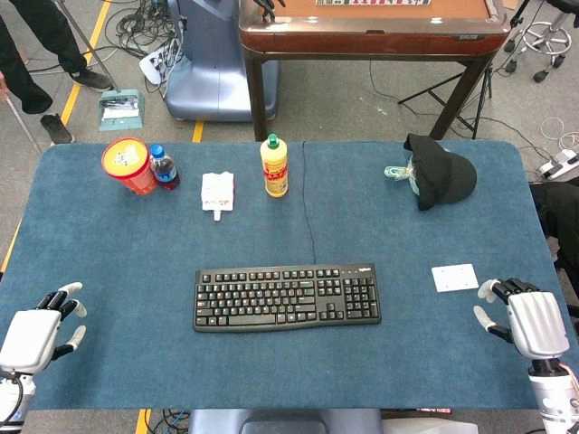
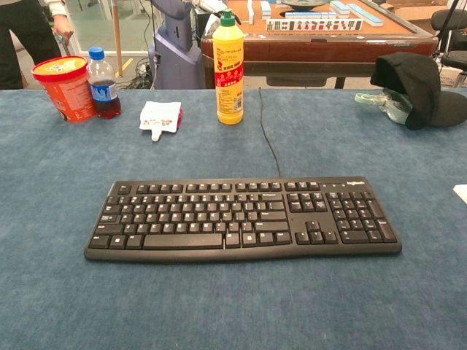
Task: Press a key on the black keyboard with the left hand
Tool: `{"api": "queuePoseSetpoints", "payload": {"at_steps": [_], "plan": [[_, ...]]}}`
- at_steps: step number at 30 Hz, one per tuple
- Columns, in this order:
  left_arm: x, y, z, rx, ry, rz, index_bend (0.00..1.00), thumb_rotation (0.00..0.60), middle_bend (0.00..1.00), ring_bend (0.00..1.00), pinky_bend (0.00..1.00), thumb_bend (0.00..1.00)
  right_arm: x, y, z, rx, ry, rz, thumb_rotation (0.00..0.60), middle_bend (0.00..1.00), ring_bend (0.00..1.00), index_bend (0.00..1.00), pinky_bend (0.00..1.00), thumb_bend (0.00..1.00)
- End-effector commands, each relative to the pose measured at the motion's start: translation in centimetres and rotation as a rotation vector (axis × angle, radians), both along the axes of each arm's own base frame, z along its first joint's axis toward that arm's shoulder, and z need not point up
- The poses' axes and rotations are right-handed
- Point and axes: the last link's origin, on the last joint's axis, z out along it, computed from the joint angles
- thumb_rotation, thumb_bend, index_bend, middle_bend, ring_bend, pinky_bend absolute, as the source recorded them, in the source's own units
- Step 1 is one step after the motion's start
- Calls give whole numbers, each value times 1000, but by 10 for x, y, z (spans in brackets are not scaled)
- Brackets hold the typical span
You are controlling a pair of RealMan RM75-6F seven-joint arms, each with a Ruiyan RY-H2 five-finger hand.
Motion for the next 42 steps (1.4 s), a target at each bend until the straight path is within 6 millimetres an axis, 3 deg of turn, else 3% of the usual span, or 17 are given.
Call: {"api": "queuePoseSetpoints", "payload": {"at_steps": [1, 3, 10, 15, 19, 22, 27, 42], "plan": [[-1, 0, -1, -2, 3, 4, 437, 600, 259, 343, 664, 293, 0, 0, 1, -2, -1, 2, 600, 583, 497, 551, 632, 267], [-1, -1, -3, -17, 2, 14, 433, 600, 375, 440, 731, 293, 1, 1, 2, -7, -3, 5, 600, 583, 497, 551, 632, 268], [4, 0, -13, -50, -2, -5, 433, 600, 496, 589, 877, 293, -1, 0, 5, -15, -12, -2, 600, 583, 497, 551, 632, 268], [17, 5, -23, -77, -20, -52, 433, 600, 650, 718, 975, 293, -1, 0, 6, -19, -14, -1, 600, 583, 497, 551, 632, 267], [33, 12, -35, -147, -50, -95, 413, 600, 792, 816, 1000, 293, 0, 0, 5, -16, -11, 1, 600, 583, 497, 551, 632, 268], [45, 18, -44, -232, -74, -107, 345, 600, 909, 896, 1000, 293, 0, 0, 5, -16, -10, -1, 600, 583, 497, 551, 632, 268], [62, 28, -58, -352, -54, -129, 252, 600, 970, 943, 1000, 293, 1, -1, 4, -16, -9, 0, 600, 583, 497, 551, 632, 268], [118, 56, -97, -532, 9, -236, 191, 600, 983, 954, 1000, 293, 0, -2, 1, -6, -3, -4, 600, 583, 497, 551, 632, 268]]}}
